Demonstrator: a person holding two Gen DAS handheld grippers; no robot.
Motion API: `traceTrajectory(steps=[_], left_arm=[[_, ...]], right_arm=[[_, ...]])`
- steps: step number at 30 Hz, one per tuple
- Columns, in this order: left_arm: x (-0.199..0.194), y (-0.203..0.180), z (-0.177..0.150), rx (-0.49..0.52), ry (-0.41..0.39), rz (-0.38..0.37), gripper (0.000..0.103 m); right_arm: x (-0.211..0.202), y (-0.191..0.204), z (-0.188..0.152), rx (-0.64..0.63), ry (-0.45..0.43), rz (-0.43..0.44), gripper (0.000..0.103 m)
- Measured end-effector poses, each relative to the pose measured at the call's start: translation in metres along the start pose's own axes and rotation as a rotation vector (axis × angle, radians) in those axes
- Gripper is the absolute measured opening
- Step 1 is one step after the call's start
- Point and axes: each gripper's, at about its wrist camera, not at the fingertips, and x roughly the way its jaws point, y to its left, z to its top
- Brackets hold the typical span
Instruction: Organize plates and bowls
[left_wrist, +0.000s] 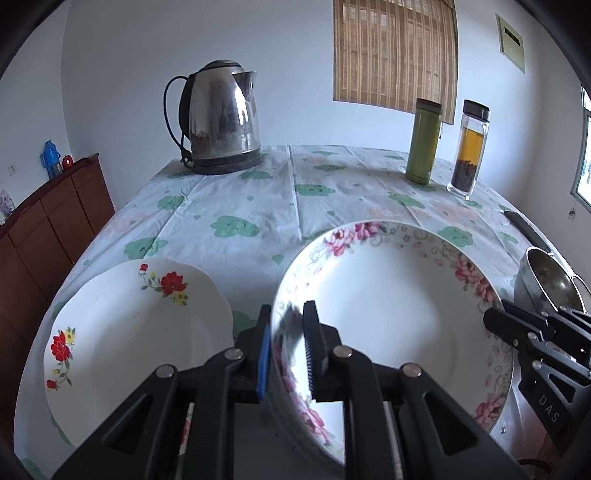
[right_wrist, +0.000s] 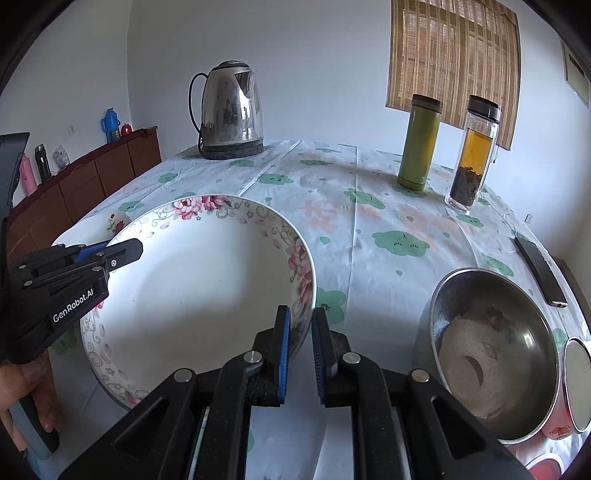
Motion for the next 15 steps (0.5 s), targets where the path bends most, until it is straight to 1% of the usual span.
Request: traceTrajectory(steps=[15], left_arm=[[0.0014, -0.0002, -0.0002, 0.026, 0.003, 0.02, 0.014]], right_arm=[[0.0035, 0.0011, -0.001, -0.005, 0.013, 0.004, 0.013]])
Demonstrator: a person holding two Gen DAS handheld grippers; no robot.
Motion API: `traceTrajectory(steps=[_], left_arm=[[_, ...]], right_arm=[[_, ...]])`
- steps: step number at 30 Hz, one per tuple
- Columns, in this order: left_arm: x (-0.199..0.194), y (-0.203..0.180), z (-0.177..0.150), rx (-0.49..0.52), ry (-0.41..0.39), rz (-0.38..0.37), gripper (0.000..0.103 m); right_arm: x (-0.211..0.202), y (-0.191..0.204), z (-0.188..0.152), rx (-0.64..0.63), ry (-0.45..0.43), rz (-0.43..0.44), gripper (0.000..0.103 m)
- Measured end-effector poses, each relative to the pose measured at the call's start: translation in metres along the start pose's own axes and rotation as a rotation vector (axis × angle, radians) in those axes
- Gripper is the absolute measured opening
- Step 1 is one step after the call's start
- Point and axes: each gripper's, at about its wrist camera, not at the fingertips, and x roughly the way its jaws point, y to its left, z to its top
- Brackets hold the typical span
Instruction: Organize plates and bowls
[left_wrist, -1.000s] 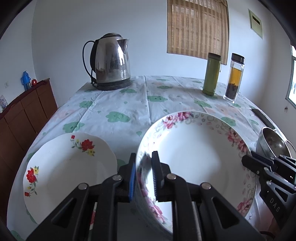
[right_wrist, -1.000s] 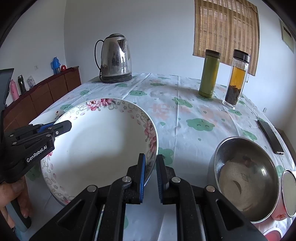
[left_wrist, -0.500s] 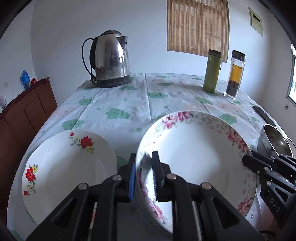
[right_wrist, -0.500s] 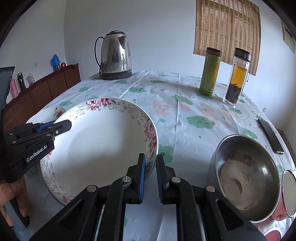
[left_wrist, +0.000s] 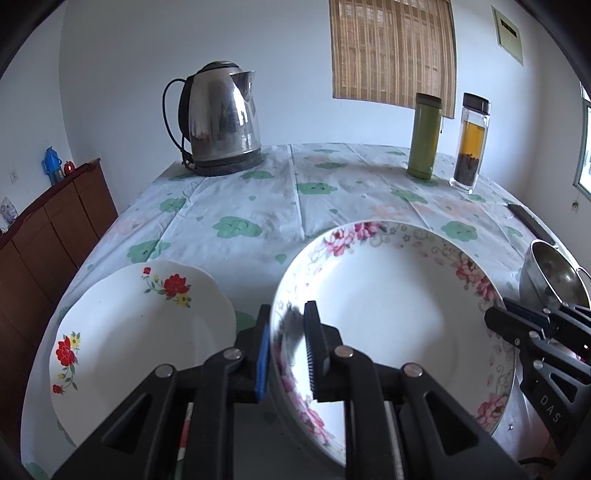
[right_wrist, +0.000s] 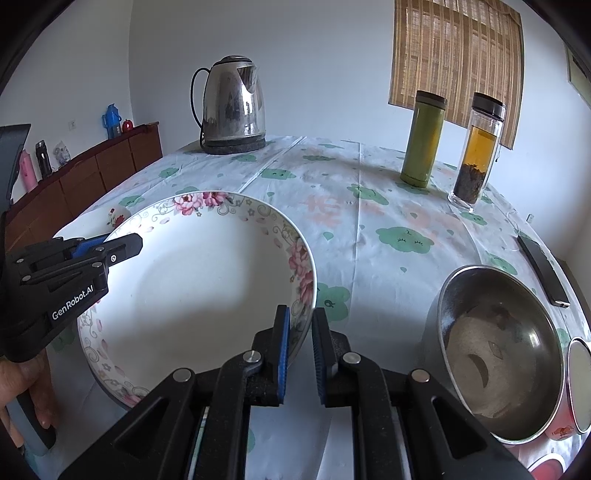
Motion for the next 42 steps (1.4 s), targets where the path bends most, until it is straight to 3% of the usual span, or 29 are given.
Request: traceTrajectory(steps=[42], left_arm=[[-0.0016, 0.002, -0.0009, -0.004, 0.002, -0.002, 0.013]], right_arm=[[-0.0041, 0.0056, -0.0008, -0.033, -0.017, -0.013, 0.014]])
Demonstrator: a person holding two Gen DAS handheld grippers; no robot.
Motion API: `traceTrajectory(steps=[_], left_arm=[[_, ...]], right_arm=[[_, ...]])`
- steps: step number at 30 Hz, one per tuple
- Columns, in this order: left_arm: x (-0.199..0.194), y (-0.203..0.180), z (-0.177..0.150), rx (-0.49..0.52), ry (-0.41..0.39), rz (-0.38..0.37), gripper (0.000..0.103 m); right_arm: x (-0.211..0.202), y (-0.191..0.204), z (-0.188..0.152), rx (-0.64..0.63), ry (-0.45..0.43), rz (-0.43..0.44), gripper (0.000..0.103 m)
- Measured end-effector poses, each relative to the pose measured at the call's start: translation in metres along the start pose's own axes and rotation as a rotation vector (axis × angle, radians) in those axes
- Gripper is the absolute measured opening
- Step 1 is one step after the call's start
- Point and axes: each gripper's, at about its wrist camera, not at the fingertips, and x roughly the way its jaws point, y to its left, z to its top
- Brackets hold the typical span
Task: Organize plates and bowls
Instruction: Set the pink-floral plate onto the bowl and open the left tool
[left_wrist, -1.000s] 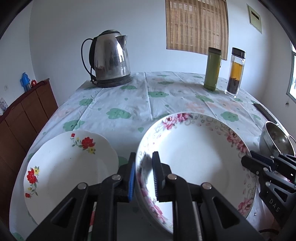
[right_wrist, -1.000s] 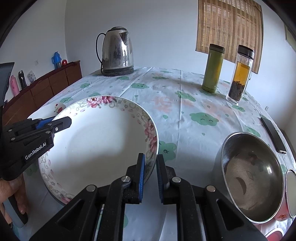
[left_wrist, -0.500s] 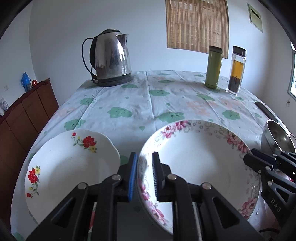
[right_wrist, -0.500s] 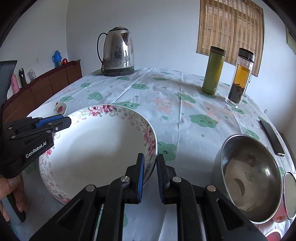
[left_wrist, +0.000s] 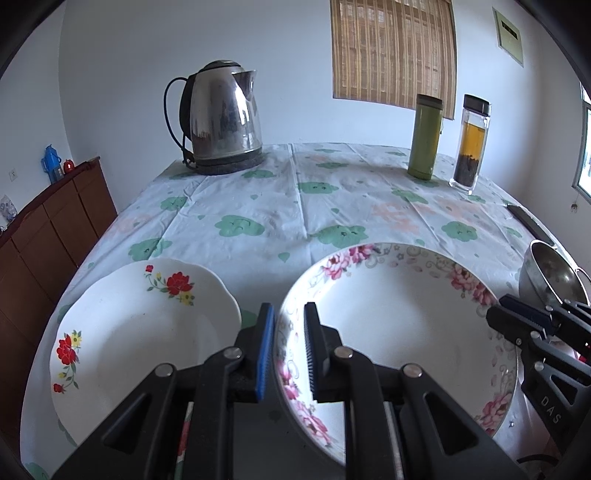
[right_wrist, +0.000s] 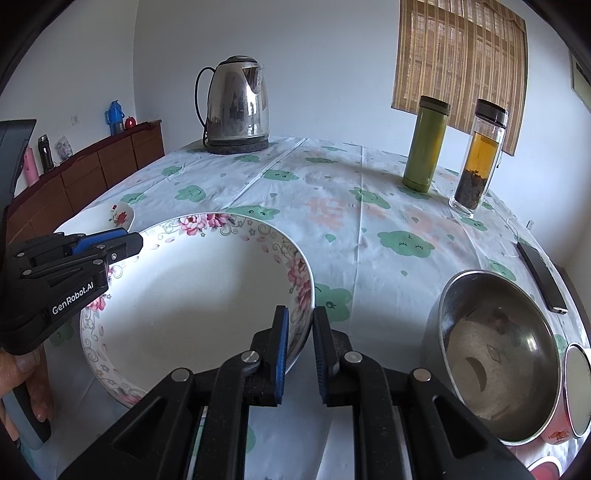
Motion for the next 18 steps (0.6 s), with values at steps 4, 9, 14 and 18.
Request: traceTrajectory(steps=[4, 9, 14, 18], left_arm=[[-0.003, 0.0, 0.0, -0.002, -0.009, -0.005, 0.013], [-0.008, 0.0, 0.0, 0.005, -0.025, 0.0, 0.013], [-0.015, 0.002, 0.0, 0.004, -0.056, 0.021, 0.028], [-0.019, 0.006, 0.002, -0.007, -0.072, 0.02, 0.03]], right_arm=[[-0.003, 0.002, 0.001, -0.015, -0.016, -0.01, 0.014], [-0.007, 0.002, 0.001, -0.022, -0.041, -0.022, 0.014], [-0.011, 0.003, 0.001, -0.027, -0.067, -0.018, 0.015], [-0.015, 0.004, 0.001, -0.033, -0.089, -0.018, 0.016]])
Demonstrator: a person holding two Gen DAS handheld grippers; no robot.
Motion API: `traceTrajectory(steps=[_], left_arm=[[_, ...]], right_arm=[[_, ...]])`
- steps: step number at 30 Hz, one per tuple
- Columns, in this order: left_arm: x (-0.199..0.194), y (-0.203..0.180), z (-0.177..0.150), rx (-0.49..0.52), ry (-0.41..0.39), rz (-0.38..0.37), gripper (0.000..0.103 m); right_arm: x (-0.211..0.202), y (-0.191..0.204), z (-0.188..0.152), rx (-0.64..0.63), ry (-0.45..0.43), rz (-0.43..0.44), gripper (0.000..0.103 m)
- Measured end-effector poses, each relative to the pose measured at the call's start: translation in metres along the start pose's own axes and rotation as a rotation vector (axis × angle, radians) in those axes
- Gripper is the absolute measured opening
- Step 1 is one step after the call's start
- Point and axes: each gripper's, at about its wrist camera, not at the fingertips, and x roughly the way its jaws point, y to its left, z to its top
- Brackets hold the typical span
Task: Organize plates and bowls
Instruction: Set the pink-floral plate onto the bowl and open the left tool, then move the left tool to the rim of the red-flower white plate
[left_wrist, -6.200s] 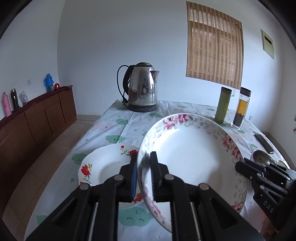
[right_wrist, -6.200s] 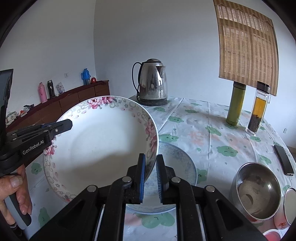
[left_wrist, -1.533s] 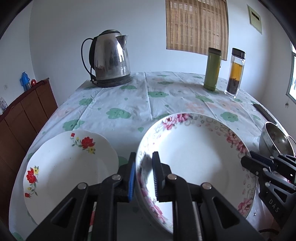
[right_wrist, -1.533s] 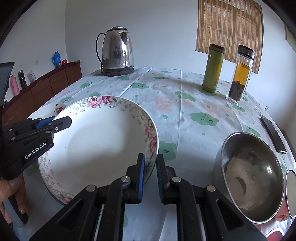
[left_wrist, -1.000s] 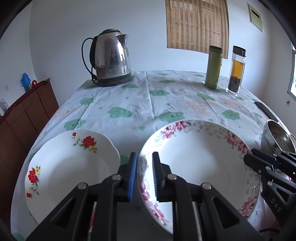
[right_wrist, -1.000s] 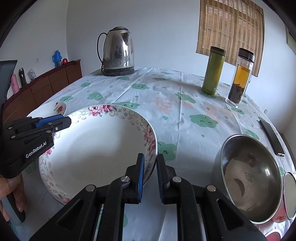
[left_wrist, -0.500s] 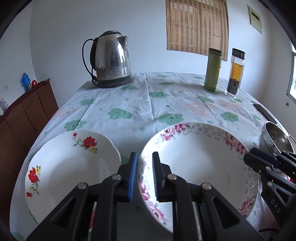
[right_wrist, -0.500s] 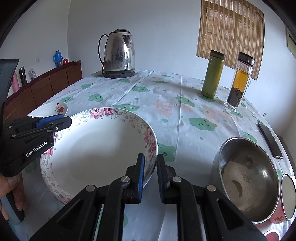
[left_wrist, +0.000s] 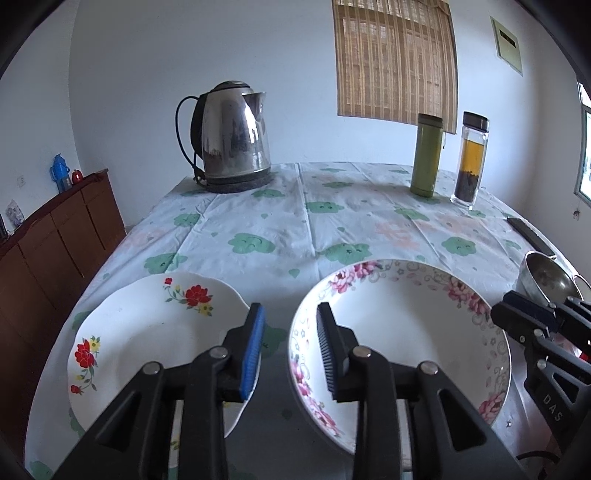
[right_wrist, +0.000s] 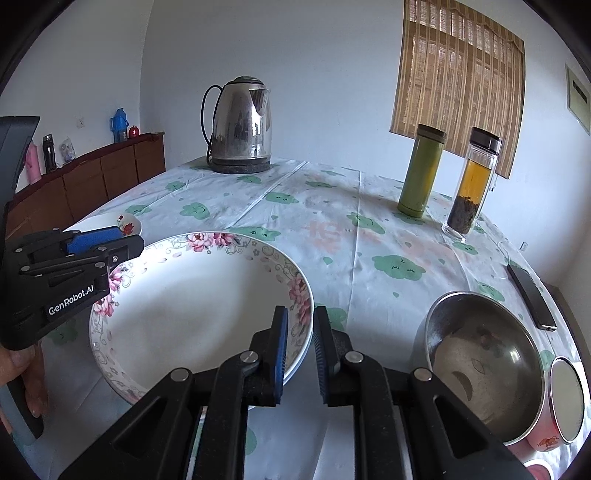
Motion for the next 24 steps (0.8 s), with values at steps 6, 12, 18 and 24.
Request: traceTrajectory(steps=[6, 12, 18, 24], left_arm=[[-0.004, 0.002, 0.001, -0.007, -0.018, 0.008, 0.047], [-0.009, 0.006, 0.003, -0.027, -0.038, 0.012, 0.06], [-0.012, 0.008, 0.003, -0.033, -0.054, 0.022, 0.071], [-0.01, 0.008, 0.003, -0.041, -0.05, 0.023, 0.076]], right_arm=[[-0.008, 0.0, 0.001, 0.004, -0.054, 0.013, 0.018], [-0.018, 0.006, 0.002, -0.007, -0.119, 0.019, 0.066], [-0.019, 0.009, 0.002, -0.018, -0.128, 0.02, 0.066], [-0.02, 0.009, 0.001, -0.026, -0.139, 0.033, 0.066]])
